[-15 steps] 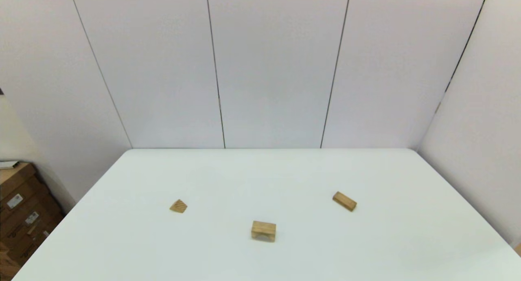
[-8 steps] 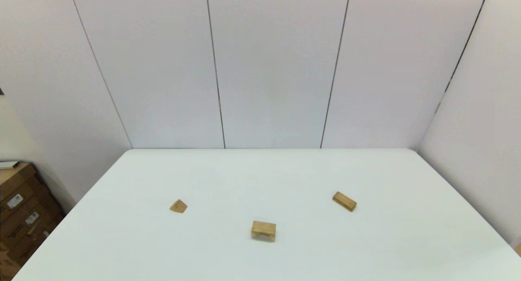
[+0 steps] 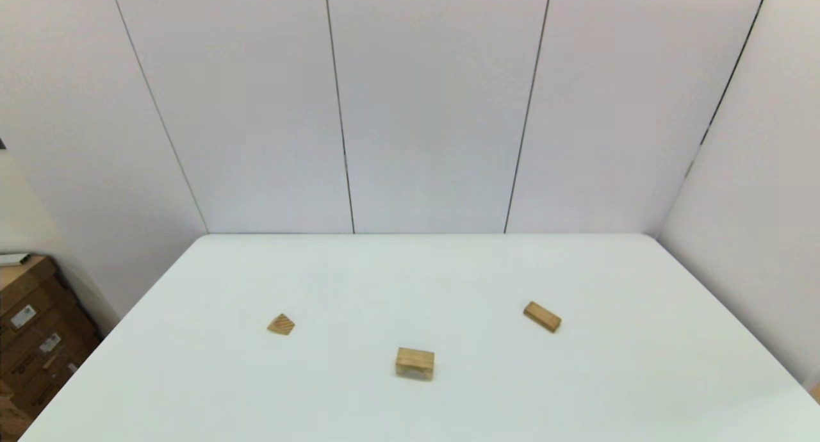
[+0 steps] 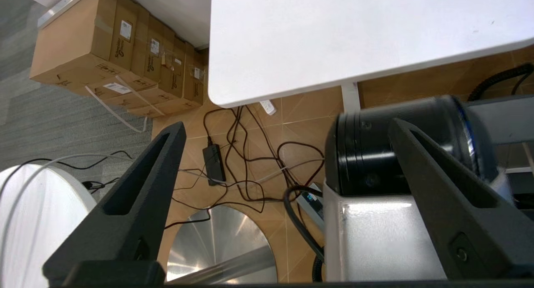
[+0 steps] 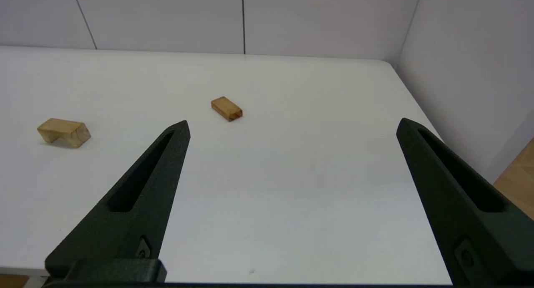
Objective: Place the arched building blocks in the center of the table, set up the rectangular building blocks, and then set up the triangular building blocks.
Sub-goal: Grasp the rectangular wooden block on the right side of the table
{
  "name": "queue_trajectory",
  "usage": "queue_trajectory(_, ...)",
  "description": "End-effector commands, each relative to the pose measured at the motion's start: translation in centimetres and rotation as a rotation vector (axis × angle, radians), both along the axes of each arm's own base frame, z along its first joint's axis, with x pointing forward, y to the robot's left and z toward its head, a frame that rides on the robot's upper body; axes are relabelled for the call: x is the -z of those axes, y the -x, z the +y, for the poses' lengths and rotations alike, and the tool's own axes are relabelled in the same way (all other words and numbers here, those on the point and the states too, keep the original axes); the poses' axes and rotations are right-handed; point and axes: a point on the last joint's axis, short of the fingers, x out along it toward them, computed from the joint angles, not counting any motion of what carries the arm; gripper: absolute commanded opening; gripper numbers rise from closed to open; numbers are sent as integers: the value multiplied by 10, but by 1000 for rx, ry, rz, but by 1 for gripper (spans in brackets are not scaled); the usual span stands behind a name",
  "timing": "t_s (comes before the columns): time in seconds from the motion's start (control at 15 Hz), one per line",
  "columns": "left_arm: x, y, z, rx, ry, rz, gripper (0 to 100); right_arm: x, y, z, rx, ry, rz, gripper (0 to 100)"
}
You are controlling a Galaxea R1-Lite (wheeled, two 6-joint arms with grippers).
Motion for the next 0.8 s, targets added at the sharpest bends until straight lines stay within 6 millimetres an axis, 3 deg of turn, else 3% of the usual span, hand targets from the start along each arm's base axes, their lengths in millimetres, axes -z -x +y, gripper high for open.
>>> queue_trajectory(0.07, 42, -3, 1, -2, 12, -78, 100, 0, 0, 0, 0, 1, -1, 100)
queue_trajectory(0.4, 39, -39, -2, 63, 186, -352, 100, 0, 0, 0, 0, 1, -1, 100)
queue_trajectory(0.8, 61, -67, -4, 154, 222, -434, 100, 0, 0, 0, 1, 1, -1, 100)
